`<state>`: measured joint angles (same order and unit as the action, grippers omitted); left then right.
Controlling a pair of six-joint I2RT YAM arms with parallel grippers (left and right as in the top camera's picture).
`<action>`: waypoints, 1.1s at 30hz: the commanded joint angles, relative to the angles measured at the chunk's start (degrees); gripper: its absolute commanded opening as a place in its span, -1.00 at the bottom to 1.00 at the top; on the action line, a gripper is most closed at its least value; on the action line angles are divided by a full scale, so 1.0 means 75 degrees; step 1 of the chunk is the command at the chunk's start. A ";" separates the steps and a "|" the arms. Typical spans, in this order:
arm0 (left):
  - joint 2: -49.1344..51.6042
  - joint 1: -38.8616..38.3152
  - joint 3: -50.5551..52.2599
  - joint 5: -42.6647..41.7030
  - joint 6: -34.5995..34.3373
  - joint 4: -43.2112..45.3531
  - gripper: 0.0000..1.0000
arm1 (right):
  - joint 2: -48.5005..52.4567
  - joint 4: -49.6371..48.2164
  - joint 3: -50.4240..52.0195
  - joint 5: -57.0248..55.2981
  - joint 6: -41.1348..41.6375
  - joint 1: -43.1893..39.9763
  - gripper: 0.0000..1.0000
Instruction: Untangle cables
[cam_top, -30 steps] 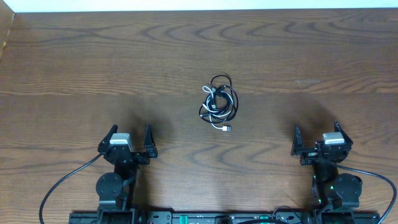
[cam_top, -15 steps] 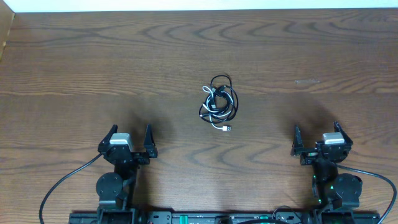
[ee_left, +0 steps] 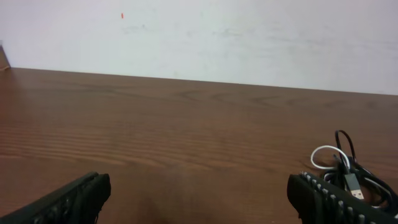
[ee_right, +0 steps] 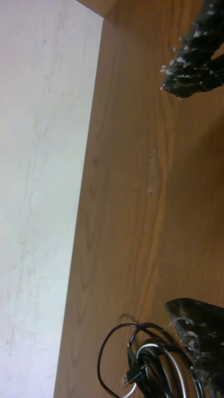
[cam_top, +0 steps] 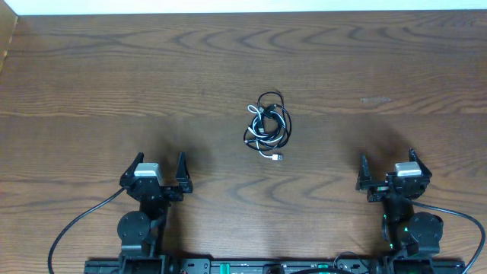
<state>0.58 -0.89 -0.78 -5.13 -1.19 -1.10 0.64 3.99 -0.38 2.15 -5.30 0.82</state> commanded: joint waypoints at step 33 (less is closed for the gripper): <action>0.0749 -0.0029 -0.1131 -0.2334 -0.0997 -0.1256 0.93 | 0.0259 -0.0291 -0.0312 0.1964 0.1110 -0.0067 0.99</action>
<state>2.44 -0.89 -4.91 -21.19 -7.20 -9.61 1.06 0.73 -0.47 11.73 0.71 0.82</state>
